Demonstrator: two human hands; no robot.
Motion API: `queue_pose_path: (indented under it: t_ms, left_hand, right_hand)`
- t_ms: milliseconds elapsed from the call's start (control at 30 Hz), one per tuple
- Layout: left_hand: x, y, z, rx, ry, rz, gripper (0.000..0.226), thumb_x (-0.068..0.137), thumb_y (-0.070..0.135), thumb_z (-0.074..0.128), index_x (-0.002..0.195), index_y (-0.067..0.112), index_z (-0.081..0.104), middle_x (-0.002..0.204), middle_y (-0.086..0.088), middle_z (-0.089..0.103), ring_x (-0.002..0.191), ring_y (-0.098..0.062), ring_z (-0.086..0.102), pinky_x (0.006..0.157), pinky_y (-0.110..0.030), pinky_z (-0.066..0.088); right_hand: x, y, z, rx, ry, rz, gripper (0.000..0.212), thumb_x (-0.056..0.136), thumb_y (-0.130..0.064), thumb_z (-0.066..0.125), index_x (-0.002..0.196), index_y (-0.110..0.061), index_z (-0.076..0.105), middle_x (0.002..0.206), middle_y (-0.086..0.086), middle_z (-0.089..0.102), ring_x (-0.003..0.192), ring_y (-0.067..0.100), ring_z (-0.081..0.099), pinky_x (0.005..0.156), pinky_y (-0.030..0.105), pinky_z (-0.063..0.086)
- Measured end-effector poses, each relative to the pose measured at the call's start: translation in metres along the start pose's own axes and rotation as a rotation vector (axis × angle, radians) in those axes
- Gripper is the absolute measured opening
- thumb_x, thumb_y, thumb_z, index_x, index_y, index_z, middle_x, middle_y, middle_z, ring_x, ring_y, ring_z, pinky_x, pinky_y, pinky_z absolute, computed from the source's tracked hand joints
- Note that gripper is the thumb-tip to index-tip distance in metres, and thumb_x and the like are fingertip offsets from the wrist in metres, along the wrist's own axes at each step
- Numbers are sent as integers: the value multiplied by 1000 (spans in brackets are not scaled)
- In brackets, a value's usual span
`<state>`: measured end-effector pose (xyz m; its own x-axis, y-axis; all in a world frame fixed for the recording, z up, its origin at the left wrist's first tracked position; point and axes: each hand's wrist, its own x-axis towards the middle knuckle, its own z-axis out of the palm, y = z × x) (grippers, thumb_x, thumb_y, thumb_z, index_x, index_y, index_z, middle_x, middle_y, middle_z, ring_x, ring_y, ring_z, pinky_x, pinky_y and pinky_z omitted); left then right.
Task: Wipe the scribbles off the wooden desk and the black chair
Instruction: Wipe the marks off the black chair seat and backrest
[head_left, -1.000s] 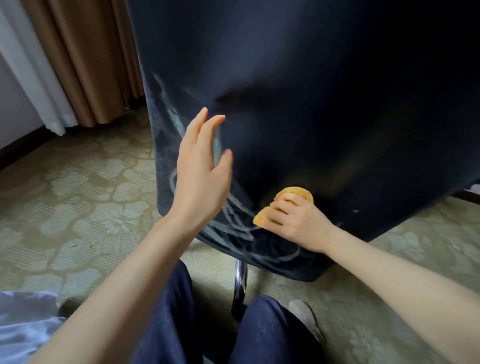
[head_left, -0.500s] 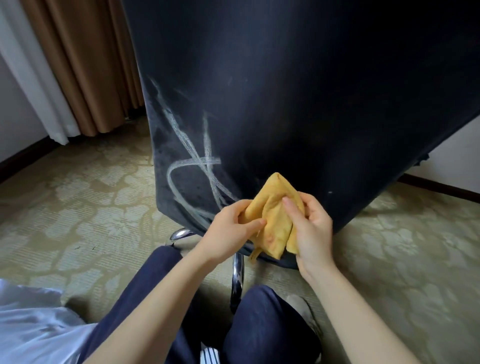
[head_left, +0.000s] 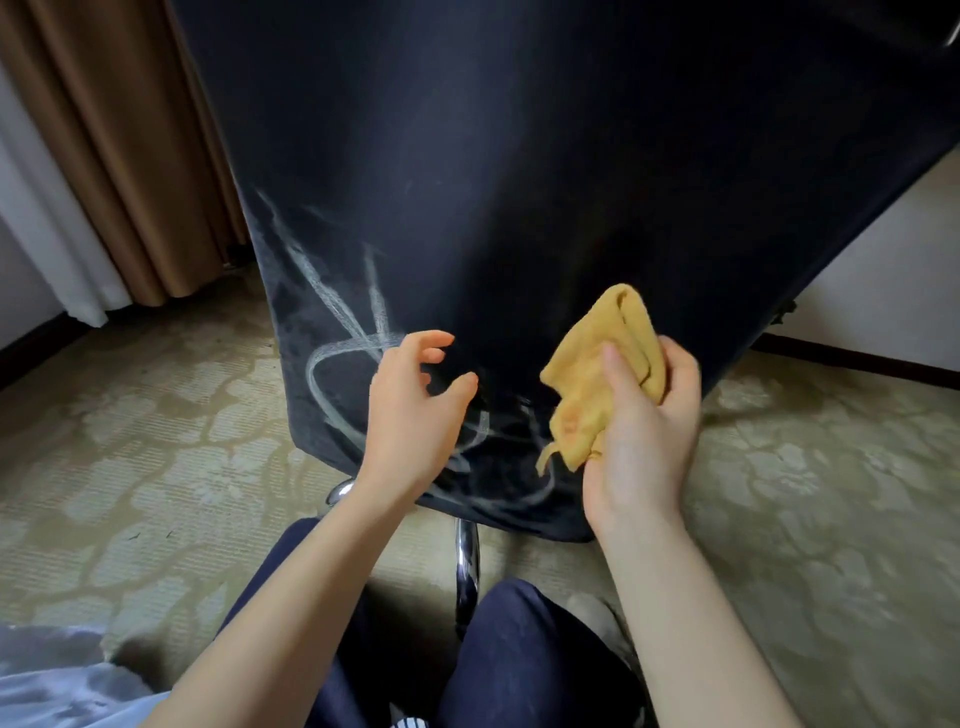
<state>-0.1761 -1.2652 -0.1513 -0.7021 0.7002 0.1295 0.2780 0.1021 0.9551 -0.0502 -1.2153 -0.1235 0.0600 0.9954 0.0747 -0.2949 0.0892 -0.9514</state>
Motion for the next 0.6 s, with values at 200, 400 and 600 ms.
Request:
queue_pose_path:
  t_ms: [200, 400, 600]
  left_hand:
    - [8, -3, 2, -94, -34, 10, 28, 90, 16, 60, 114, 29, 56, 119, 9, 53, 108, -11, 52, 86, -23, 39]
    - [17, -13, -8, -31, 7, 74, 24, 90, 16, 58, 110, 28, 59, 113, 17, 52, 112, -4, 47, 88, -17, 36]
    - [35, -19, -15, 331, 90, 356, 64, 88, 11, 60, 145, 25, 34, 153, 4, 24, 142, -18, 17, 113, -29, 15]
  right_hand:
    - [49, -13, 41, -429, 164, -1310, 13, 81, 2, 67, 91, -6, 67, 86, -1, 65, 85, 16, 57, 81, 42, 48]
    - [106, 29, 65, -930, 6, -1921, 20, 83, -6, 70, 87, -25, 76, 89, -6, 72, 99, 17, 55, 90, 43, 41]
    - [130, 38, 55, -992, -165, -2054, 23, 81, -13, 76, 98, -28, 76, 103, -11, 72, 102, 15, 57, 88, 40, 41]
